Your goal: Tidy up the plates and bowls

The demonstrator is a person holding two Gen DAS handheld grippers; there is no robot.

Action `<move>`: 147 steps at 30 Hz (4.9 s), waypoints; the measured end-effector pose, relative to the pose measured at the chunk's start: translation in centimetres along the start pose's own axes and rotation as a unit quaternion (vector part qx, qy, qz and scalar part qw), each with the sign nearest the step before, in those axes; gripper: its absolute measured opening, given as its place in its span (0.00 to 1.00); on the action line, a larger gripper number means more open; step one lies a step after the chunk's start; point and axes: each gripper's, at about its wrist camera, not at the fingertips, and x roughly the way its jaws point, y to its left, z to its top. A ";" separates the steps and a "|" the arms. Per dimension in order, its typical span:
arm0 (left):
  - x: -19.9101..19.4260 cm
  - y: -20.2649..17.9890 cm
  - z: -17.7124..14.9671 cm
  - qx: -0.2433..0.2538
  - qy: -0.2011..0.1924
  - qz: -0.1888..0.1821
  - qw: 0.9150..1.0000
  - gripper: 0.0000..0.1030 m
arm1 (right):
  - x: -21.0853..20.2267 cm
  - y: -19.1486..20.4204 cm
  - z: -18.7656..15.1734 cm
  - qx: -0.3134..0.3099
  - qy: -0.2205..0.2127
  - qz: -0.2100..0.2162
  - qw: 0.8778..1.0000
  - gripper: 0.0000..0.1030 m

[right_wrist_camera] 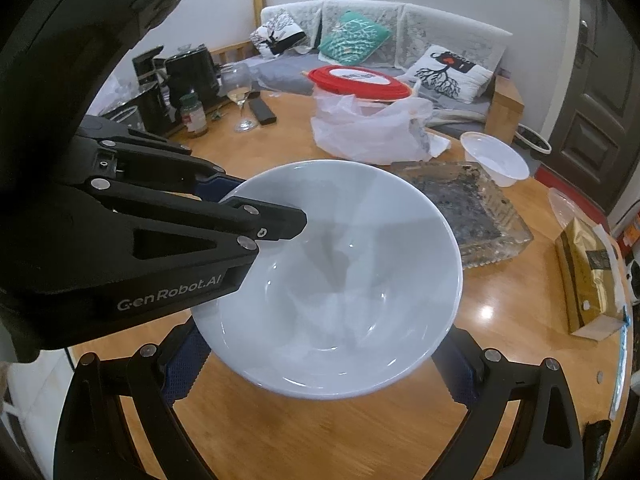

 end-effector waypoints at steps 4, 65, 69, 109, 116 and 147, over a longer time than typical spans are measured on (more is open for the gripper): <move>0.2 0.7 -0.3 -0.004 0.002 0.005 1.000 0.11 | 1.0 0.5 0.1 0.000 0.008 0.009 1.000 0.93; 5.1 1.9 -1.6 -0.022 0.053 -0.028 0.998 0.24 | 8.4 0.2 -3.8 0.037 -0.002 0.064 0.997 0.99; 5.1 1.9 -1.8 -0.017 0.049 -0.030 0.998 0.24 | 8.8 0.1 -3.4 0.041 0.001 0.062 0.997 0.99; -0.9 -2.9 -2.4 0.026 0.005 -0.045 0.999 0.24 | 2.5 0.2 -5.3 -0.006 -0.052 0.023 0.998 0.99; -2.7 -6.5 -2.8 0.046 0.003 -0.044 0.998 0.24 | -0.3 -0.7 -7.3 0.003 -0.059 0.013 0.998 0.98; -5.5 -23.7 -2.0 0.143 -0.009 -0.076 0.987 0.24 | -10.7 -8.8 -16.5 0.076 -0.075 -0.053 0.993 0.99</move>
